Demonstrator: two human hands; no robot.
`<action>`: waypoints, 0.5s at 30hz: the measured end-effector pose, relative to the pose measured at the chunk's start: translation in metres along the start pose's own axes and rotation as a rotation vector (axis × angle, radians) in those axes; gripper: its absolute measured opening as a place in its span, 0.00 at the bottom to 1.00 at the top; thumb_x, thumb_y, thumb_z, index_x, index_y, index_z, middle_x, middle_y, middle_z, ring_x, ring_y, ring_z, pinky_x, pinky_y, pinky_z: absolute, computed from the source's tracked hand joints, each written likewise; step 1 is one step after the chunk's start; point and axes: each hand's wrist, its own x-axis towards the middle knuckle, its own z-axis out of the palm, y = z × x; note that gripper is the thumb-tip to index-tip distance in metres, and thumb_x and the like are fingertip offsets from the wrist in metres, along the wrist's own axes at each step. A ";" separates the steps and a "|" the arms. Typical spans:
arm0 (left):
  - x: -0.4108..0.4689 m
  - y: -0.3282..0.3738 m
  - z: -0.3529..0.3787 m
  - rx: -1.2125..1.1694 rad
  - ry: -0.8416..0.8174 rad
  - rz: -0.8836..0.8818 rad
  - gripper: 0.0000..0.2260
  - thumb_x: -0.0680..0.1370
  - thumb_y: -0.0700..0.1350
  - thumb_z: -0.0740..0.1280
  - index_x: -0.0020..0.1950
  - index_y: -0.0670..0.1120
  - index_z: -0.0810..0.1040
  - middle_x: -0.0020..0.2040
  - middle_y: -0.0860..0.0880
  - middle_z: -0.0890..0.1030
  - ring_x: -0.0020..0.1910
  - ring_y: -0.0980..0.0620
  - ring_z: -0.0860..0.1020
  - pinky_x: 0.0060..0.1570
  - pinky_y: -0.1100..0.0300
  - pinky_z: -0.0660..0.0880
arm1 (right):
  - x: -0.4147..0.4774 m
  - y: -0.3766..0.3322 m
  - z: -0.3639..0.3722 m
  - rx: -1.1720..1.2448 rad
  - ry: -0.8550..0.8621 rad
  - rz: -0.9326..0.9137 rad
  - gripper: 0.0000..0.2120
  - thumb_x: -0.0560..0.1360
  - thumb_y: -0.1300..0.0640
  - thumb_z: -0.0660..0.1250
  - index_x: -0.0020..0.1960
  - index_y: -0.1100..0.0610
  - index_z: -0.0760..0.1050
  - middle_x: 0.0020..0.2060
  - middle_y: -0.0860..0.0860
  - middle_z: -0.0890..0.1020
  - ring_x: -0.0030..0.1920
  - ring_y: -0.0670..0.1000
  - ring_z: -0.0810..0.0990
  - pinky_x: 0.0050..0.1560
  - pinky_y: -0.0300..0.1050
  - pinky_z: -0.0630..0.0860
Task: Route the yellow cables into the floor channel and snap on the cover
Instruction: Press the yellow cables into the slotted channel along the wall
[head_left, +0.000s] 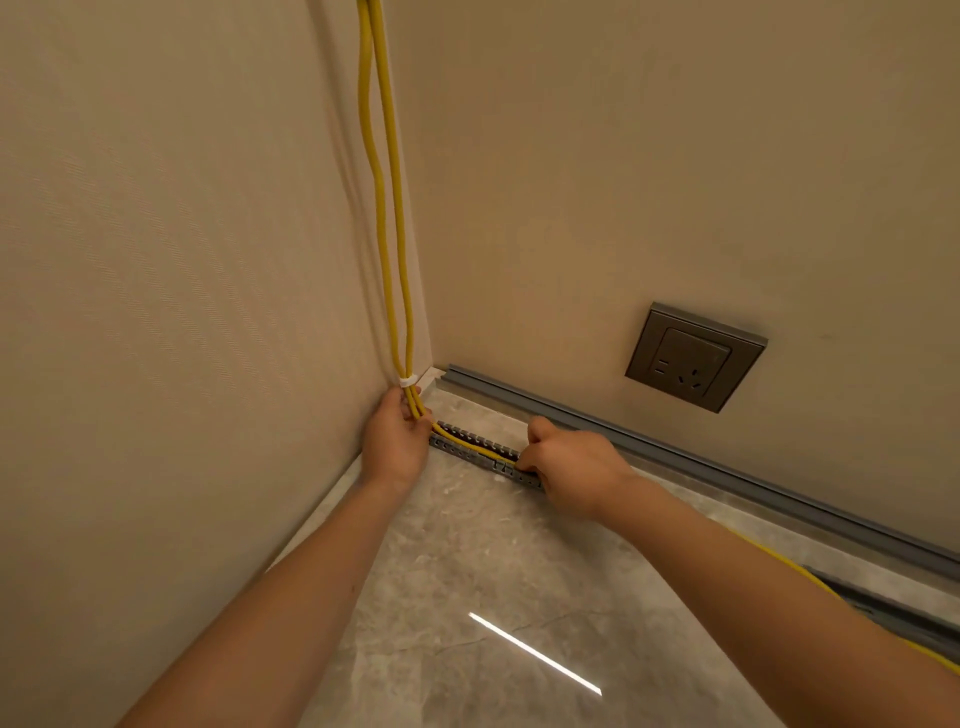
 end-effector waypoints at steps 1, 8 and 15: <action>-0.003 0.003 -0.001 -0.013 -0.019 -0.017 0.12 0.75 0.34 0.68 0.58 0.40 0.75 0.44 0.45 0.81 0.42 0.47 0.81 0.48 0.55 0.77 | -0.001 0.000 0.000 -0.010 0.000 -0.008 0.15 0.76 0.60 0.63 0.61 0.50 0.77 0.53 0.54 0.72 0.43 0.60 0.79 0.34 0.48 0.67; 0.010 0.014 0.000 0.159 -0.013 -0.108 0.10 0.74 0.40 0.70 0.54 0.45 0.80 0.50 0.44 0.84 0.50 0.44 0.82 0.51 0.54 0.76 | -0.017 -0.002 0.008 -0.034 0.039 0.006 0.20 0.80 0.55 0.58 0.72 0.48 0.66 0.56 0.56 0.69 0.52 0.59 0.74 0.38 0.49 0.63; -0.009 0.014 -0.003 -0.098 0.002 -0.115 0.06 0.76 0.36 0.68 0.52 0.40 0.77 0.44 0.44 0.82 0.44 0.48 0.80 0.55 0.48 0.78 | -0.011 -0.011 0.013 0.065 0.118 0.148 0.18 0.77 0.58 0.62 0.66 0.47 0.74 0.51 0.53 0.73 0.53 0.59 0.76 0.37 0.47 0.63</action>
